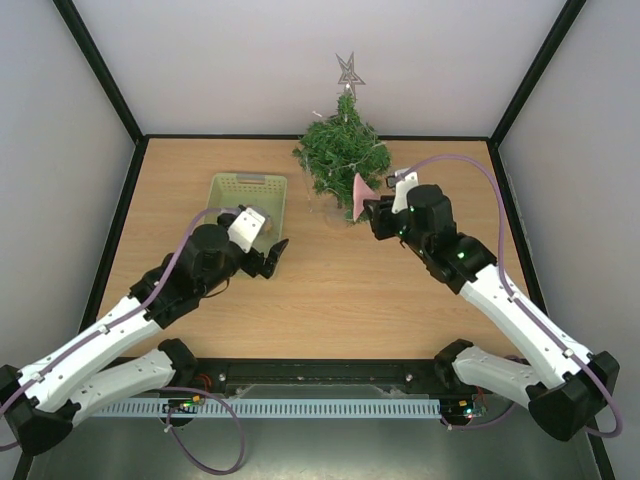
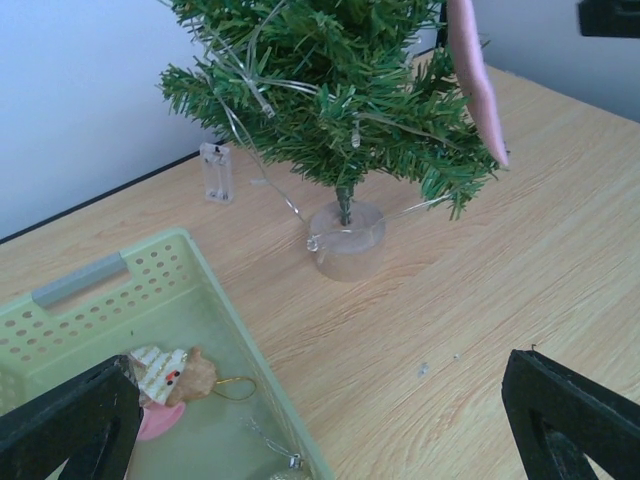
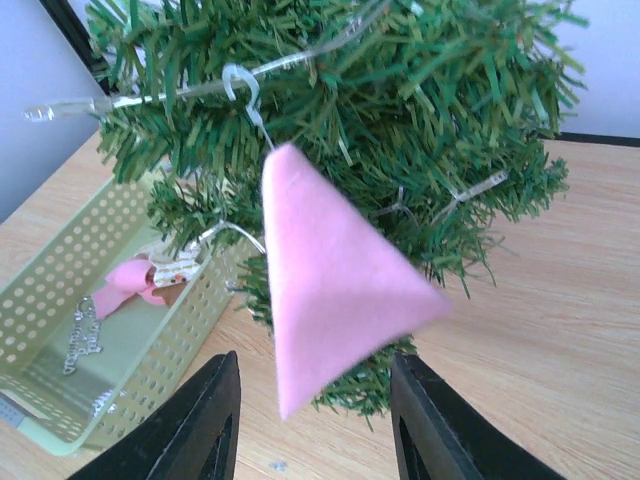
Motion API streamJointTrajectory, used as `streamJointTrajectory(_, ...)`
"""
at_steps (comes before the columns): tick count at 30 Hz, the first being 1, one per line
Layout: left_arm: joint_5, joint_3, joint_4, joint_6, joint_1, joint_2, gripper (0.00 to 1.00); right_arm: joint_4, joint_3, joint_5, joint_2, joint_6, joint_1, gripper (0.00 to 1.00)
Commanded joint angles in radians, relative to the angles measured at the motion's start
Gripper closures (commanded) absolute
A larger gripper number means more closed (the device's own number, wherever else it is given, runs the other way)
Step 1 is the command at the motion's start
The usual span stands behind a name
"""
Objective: Decorate the small christmas tree
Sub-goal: Hang the decoration item on the Christmas tree, then pick up the decoration item from the storage box.
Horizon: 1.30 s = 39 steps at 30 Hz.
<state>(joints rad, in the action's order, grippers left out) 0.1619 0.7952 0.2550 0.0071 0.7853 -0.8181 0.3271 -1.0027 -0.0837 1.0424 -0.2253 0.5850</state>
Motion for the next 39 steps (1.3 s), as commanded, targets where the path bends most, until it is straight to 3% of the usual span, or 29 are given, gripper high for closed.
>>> streamJointTrajectory(1,0.018,0.001,0.001,-0.02,-0.02,-0.018,0.0,-0.035,0.068,0.026,-0.038,-0.039,0.002,0.6)
streamJointTrajectory(9,-0.03,-0.008,-0.013,-0.059,-0.053,-0.049,0.0,-0.104,0.137,0.006,-0.062,-0.089,0.002,0.61)
streamJointTrajectory(11,-0.047,-0.017,-0.035,-0.092,-0.09,-0.061,0.0,-0.099,0.15,-0.008,-0.077,-0.098,0.002,0.57)
streamJointTrajectory(17,-0.135,0.025,0.012,-0.162,-0.313,-0.166,0.0,-0.092,0.203,0.005,-0.209,-0.13,0.002,0.23)
streamJointTrajectory(20,-0.152,0.086,0.072,-0.148,-0.404,-0.258,0.06,-0.097,0.228,-0.009,-0.293,-0.148,0.002,0.0)
streamJointTrajectory(25,-0.116,0.199,0.159,-0.11,-0.479,-0.43,0.23,-0.09,0.229,-0.015,-0.39,-0.173,0.001,0.02)
streamJointTrajectory(34,-0.043,0.313,0.198,-0.027,-0.515,-0.735,0.52,-0.084,0.216,-0.027,-0.478,-0.172,0.002,0.02)
streamJointTrajectory(39,-0.071,0.35,0.223,-0.029,-0.544,-0.904,0.58,-0.079,0.217,-0.013,-0.512,-0.165,0.002,0.02)
